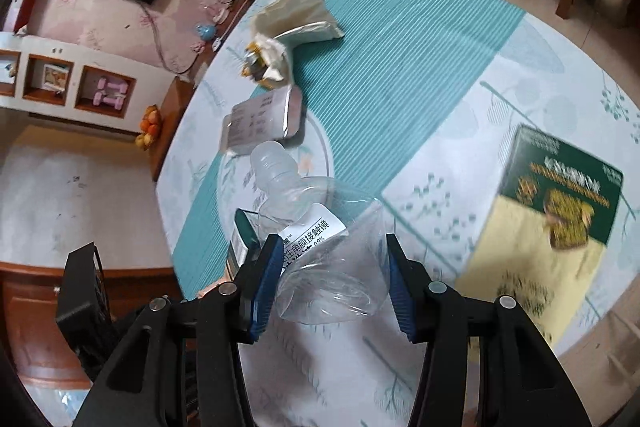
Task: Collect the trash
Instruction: 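Grasp the brown-green snack box with the left gripper while the right gripper grasps the plastic bottle, then carry snack box and bottle down over the floor bin and open both grippers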
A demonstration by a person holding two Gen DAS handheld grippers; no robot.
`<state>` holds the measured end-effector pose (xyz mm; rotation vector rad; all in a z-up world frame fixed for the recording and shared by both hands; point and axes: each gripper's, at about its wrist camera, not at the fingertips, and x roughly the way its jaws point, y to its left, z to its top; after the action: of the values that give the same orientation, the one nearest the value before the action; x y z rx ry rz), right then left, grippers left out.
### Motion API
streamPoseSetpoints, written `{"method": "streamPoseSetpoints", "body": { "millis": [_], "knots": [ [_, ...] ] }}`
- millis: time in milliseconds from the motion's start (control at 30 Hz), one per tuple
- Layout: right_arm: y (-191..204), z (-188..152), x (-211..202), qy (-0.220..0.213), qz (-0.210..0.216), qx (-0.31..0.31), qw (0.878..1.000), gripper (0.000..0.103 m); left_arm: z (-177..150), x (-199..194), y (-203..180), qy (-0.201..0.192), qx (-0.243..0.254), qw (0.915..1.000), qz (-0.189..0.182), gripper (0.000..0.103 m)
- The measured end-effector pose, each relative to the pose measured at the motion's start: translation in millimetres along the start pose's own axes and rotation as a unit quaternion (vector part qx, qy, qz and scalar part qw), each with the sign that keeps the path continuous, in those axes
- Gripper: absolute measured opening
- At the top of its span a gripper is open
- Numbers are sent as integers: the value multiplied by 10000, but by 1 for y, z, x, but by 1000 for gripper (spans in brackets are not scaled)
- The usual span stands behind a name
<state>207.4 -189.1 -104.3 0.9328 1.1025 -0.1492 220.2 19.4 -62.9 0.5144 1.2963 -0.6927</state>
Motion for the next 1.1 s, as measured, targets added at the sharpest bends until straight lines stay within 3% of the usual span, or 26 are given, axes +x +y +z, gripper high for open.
{"method": "streamPoseSetpoints", "body": {
  "millis": [300,567,733,900,1100],
  "knots": [
    [-26,-52,-63,345,627,-857,9937,49,-52,-52,-62,-386,-1036,9937,198,32],
    [-87,-93,-113,813,858,-1599,9800,49,-117,-56,-169,-524,-2103,9752,458,31],
    [-141,-122,-123,1200,763,-1748,9743,49,-149,-32,-226,-204,-2354,9706,453,31],
    [-193,-156,-119,1558,573,-1604,9730,49,-171,0,-263,144,-2312,9721,369,31],
    [-269,-188,-72,2097,218,-1036,9720,49,-196,74,-278,650,-2413,9680,242,31]
  ]
}}
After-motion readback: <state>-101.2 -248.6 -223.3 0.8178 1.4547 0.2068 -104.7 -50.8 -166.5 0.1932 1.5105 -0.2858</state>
